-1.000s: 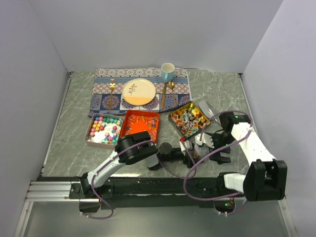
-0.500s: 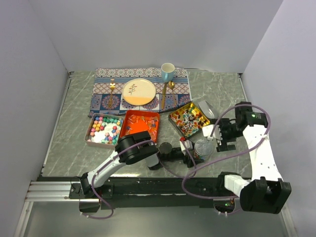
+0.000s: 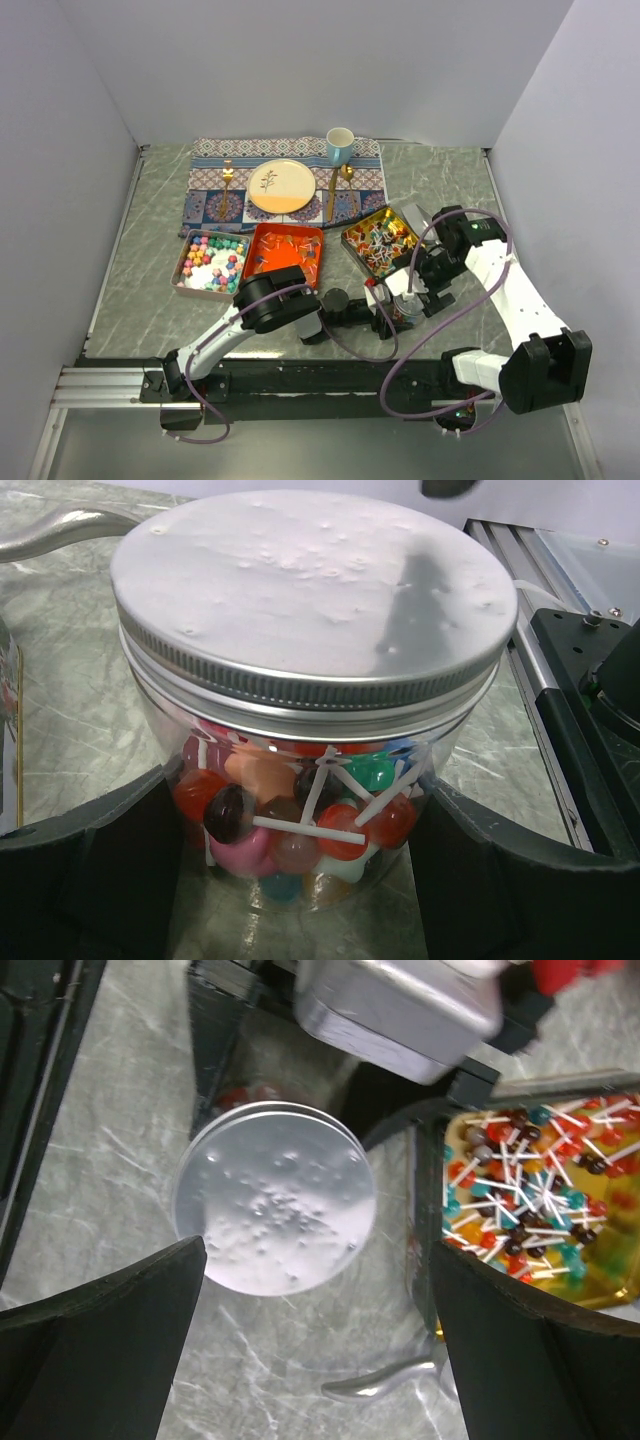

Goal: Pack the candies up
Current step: Screw the bottle lid onto the packing bottle.

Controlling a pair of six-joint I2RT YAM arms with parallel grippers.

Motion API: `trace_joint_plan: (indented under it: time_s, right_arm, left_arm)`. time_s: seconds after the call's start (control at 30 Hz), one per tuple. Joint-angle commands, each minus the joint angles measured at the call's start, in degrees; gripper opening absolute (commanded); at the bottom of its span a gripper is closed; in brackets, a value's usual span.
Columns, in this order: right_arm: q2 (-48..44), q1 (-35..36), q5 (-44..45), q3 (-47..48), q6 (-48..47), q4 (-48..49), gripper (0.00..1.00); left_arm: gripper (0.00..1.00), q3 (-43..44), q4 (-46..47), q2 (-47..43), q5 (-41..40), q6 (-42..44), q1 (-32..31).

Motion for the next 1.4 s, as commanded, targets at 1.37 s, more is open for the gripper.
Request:
trace_joint_plan:
  time_s: [1.37]
  right_arm:
    - [2.9,-5.5,15.0,-11.8,13.4,-6.7,1.00]
  left_arm:
    - [0.01,-5.1,-17.2,15.0,-2.8,-11.0,1.0]
